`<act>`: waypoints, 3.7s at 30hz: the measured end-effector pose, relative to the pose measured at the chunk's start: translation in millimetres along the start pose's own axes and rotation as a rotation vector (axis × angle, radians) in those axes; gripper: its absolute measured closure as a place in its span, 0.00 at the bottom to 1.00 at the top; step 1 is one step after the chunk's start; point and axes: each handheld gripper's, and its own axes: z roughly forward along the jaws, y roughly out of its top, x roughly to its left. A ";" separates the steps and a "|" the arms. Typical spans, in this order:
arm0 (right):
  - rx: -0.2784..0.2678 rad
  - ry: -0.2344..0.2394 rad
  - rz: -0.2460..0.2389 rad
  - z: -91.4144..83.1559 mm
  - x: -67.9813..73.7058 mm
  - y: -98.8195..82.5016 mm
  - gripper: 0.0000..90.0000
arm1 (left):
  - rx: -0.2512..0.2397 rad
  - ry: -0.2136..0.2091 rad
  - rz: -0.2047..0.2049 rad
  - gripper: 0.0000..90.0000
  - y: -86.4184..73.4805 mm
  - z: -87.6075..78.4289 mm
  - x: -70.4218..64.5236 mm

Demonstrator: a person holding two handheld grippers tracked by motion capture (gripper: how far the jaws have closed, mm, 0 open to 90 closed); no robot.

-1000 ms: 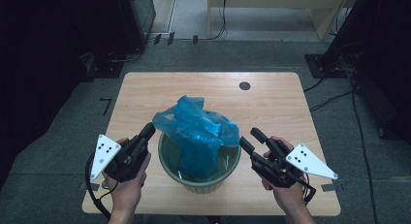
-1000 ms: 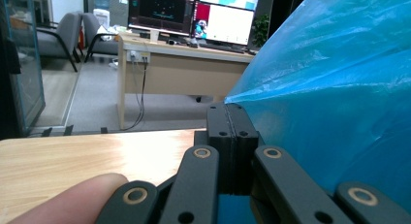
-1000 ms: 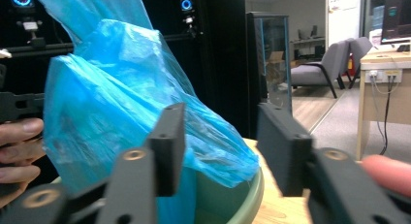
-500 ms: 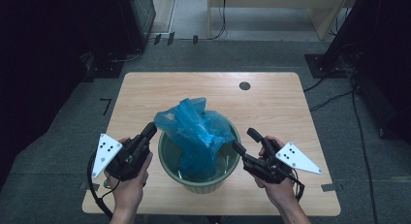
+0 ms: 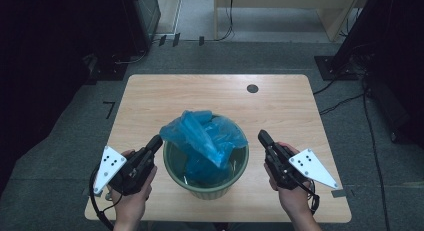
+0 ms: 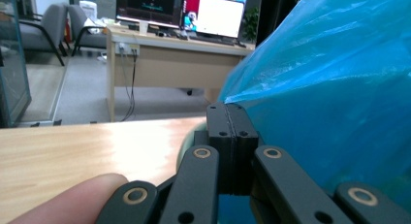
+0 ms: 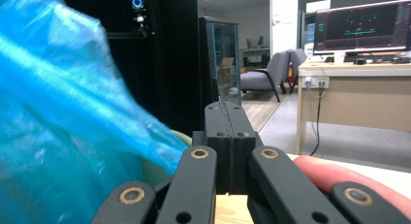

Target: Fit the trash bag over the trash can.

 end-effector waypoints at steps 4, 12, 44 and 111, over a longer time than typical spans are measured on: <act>0.010 0.034 0.000 -8.3 -2.6 -0.6 1.00 | 0.023 -0.003 -0.007 1.00 -10.2 -7.9 2.7; 0.009 0.075 0.051 -21.8 -14.6 -12.0 0.97 | 0.022 -0.006 -0.035 1.00 -15.7 -13.1 4.8; -0.013 0.060 -0.108 -14.6 12.3 -11.1 1.00 | 0.028 -0.074 -0.056 1.00 -17.8 -17.9 -4.4; 0.156 0.011 -0.196 -61.3 17.4 -66.8 1.00 | 0.132 -0.038 0.191 0.72 -55.1 -51.7 -111.5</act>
